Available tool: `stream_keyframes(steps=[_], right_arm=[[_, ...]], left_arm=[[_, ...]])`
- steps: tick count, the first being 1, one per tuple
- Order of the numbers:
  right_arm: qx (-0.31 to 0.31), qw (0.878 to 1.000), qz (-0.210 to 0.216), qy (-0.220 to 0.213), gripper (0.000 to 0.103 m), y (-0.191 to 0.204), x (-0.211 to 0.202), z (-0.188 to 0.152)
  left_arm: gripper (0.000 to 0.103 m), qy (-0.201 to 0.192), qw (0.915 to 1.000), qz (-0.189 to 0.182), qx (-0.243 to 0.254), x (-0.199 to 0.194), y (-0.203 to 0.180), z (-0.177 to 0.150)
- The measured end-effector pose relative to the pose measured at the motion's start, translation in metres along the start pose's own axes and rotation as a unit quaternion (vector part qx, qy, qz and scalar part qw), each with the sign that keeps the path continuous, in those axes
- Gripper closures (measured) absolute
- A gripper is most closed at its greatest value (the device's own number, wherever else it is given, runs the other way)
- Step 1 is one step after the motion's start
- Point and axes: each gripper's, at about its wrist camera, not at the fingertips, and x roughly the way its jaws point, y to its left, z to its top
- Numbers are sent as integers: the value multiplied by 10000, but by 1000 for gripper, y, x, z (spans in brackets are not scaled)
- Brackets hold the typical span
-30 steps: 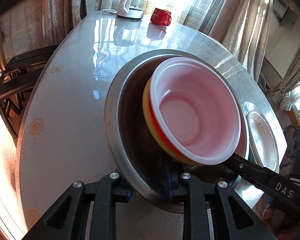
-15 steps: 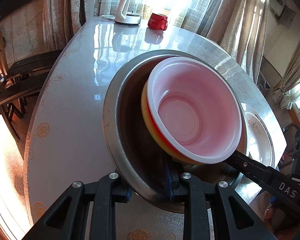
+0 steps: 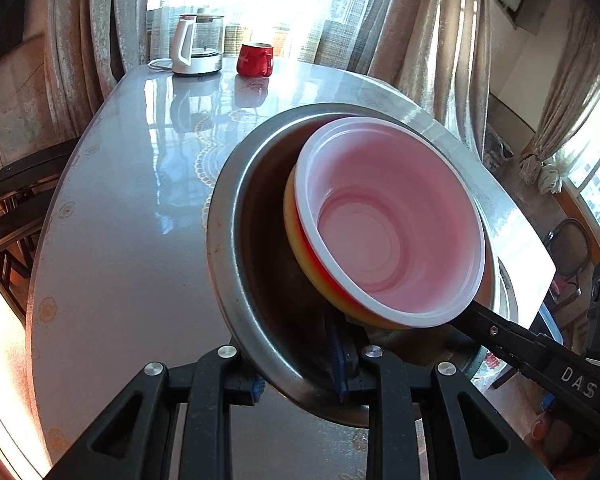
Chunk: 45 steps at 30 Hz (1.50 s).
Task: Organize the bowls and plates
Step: 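Carry the nested bowls with the right tool over the plate stack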
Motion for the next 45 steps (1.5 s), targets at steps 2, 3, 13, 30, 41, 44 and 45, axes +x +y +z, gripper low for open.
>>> stream_keyframes(steps=[2,3,13,30,41,44,45], right_arm=[[65,9999,-46,-92,85,-6,-8,3],[103,9998,-63,-135,85,-9,-12,4],[369,9976,-259,-526,85,-37,-48,6],[781,9911,-576,-912,85,-65,-79,7],[1085,9879,-706,-851,85,-74,-82,0],[1136,9875,-721,-819,85,-74,-80,0],[1146,9875,-728,-804,85,-75,-80,0]], left_arm=[[77,-10,9999,-53,88,1,-9,2],[77,-14,9999,-86,123,2,-13,3],[77,-97,9981,-361,492,7,-55,8],[76,-108,9929,-741,920,21,-109,8],[76,61,9919,-734,1031,37,-121,4],[76,72,9918,-704,1060,40,-123,3],[76,78,9919,-692,1063,41,-123,3]])
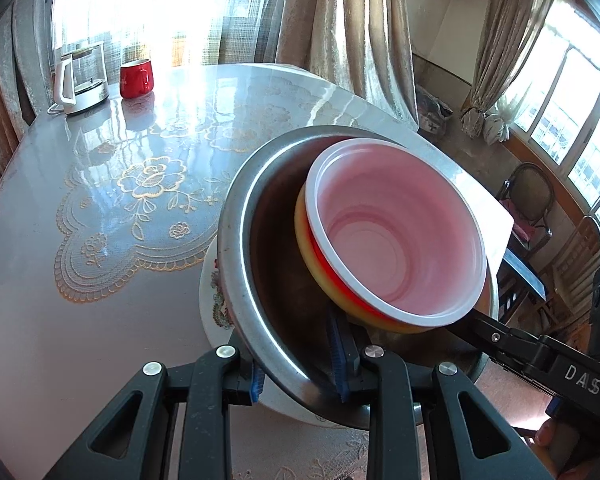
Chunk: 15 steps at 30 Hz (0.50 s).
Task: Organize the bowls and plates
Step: 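Carry the nested bowls with the right tool over the plate stack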
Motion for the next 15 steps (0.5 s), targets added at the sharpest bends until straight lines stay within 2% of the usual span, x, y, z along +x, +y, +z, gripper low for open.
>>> stream_keyframes(steps=[15], right_arm=[[187,9993,-118,302,82,-6,19,-2]], left_arm=[[75,98,9998,116,-145,16,12,-4]])
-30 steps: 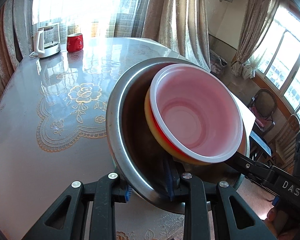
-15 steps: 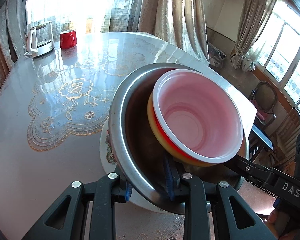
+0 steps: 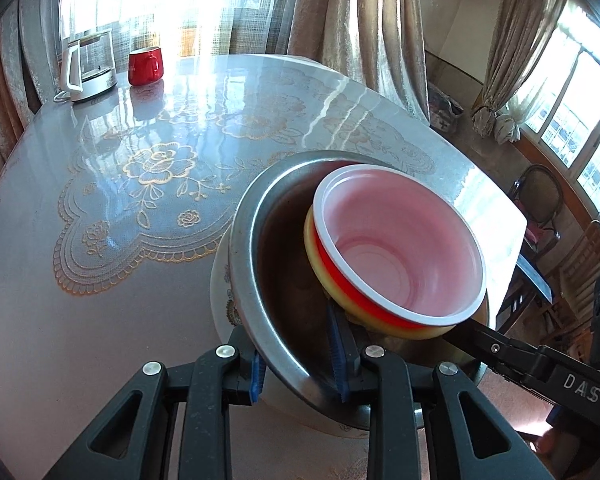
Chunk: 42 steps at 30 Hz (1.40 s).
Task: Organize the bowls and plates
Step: 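Carry the nested bowls with the right tool over the plate stack, then lower the nested bowls onto the plate stack and open the right tool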
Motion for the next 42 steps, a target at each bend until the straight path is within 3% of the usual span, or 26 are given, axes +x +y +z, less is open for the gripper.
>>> stream_keyframes(steps=[12,25,37,40,42], right_arm=[[-159,9996,-155,-144,81,-2,-5,1],[-437,9981,-353,-268,85,3,5,8],[-464,9980,-235,-355,76,-2,-10,0],[-618,9972,-199,-364,85,4,-11,-4],[-641,9969,-226,-391,84,6,-11,-5]], left_arm=[[75,50,9998,-88,-167,-8,9,4],[77,-33,9999,92,-59,-11,7,6],[77,-281,9994,94,-150,-27,13,2],[77,-465,9987,190,76,-35,7,0],[78,-475,9985,218,168,-35,5,-1]])
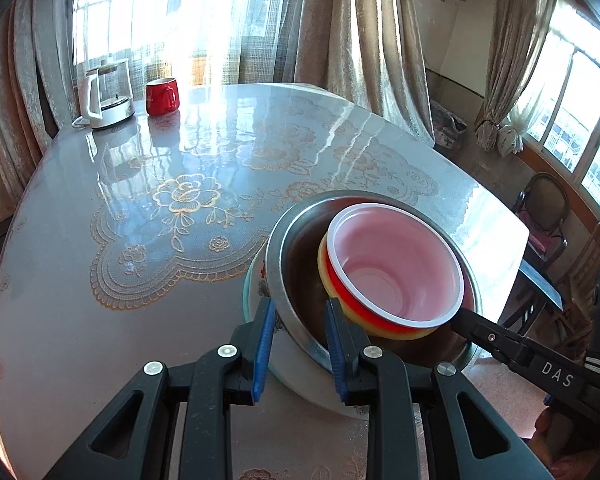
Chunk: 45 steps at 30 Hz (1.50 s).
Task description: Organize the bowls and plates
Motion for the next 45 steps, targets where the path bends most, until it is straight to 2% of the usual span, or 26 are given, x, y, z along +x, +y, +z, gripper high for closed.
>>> stream_keyframes(steps=[6,9,10,11,15,23,27,30,32,36,45], right_arm=[[55,10000,1,-54,84,-2,-1,-1],[67,9999,14,-75,80,-2,-1,-3],[57,9999,65,-84,76,-2,-2,-4],[43,9999,114,-112,74,-3,-4,-6],[-219,9993,8,-295,70,2,-11,-12],[-604,9951,-295,-722,66,9,-30,-27],[-934,9878,-551,-1121,63,17,-43,-41],[-994,9853,-661,-1223,53,19,-46,-50],[-1038,9845,-721,-1218,47,21,-45,-57],[-1206,9811,-923,-1195,45,23,-42,-71],[-1283,9784,-1125,-1164,44,21,-42,-97]], left_arm=[[78,-29,10000,66,47,0,-3,-3],[78,-58,10000,64,-6,-2,-1,-4],[78,-75,9999,101,-2,-3,0,-5],[76,-80,9999,125,6,-5,1,-6],[55,-94,9998,184,-40,-9,7,-13],[34,-174,9989,434,65,-17,13,-28],[22,-230,9985,489,66,-24,16,-38],[12,-253,9979,589,120,-27,18,-46],[8,-245,9976,630,169,-29,18,-53],[1,-245,9971,683,240,-32,19,-68],[0,-149,9971,695,256,-34,23,-91]])
